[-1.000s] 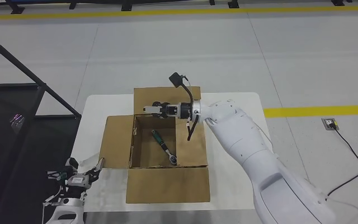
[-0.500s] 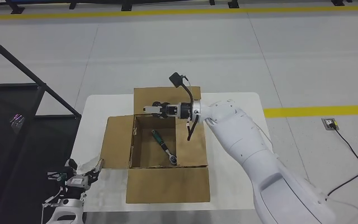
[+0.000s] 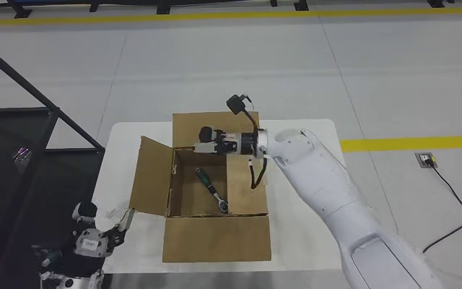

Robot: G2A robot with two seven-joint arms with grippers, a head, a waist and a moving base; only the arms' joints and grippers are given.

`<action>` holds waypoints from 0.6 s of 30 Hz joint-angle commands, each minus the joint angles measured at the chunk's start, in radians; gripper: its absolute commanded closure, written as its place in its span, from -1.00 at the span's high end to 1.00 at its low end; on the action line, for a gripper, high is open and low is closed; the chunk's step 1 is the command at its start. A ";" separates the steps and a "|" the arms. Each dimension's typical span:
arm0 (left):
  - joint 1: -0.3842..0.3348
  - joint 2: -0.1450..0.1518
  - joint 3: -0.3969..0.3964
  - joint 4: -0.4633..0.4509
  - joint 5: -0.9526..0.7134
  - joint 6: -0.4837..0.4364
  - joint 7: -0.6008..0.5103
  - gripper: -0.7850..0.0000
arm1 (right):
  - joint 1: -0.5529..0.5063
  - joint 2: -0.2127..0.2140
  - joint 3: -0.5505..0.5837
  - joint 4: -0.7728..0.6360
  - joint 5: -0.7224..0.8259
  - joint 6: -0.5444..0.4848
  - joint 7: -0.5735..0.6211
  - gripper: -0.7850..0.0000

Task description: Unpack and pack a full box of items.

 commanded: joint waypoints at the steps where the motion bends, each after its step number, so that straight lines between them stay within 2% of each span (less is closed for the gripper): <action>1: 0.014 0.001 0.021 -0.047 -0.001 -0.049 -0.037 1.00 | -0.055 0.035 0.052 -0.084 -0.029 -0.009 -0.018 1.00; 5: -0.017 0.002 0.089 -0.082 0.014 -0.086 -0.132 1.00 | -0.217 0.106 0.183 -0.311 -0.105 0.020 -0.058 1.00; 9: -0.108 0.000 0.197 -0.064 -0.019 -0.099 -0.274 1.00 | -0.426 0.166 0.338 -0.580 -0.163 0.091 -0.087 1.00; 13: -0.239 -0.009 0.307 -0.005 -0.036 -0.020 -0.392 1.00 | -0.603 0.202 0.456 -0.783 -0.183 0.150 -0.100 1.00; 17: -0.354 -0.018 0.386 0.059 -0.165 0.018 -0.564 1.00 | -0.710 0.223 0.520 -0.881 -0.171 0.185 -0.101 1.00; 18: -0.354 -0.018 0.386 0.059 -0.165 0.018 -0.564 1.00 | -0.718 0.226 0.526 -0.890 -0.174 0.200 -0.092 1.00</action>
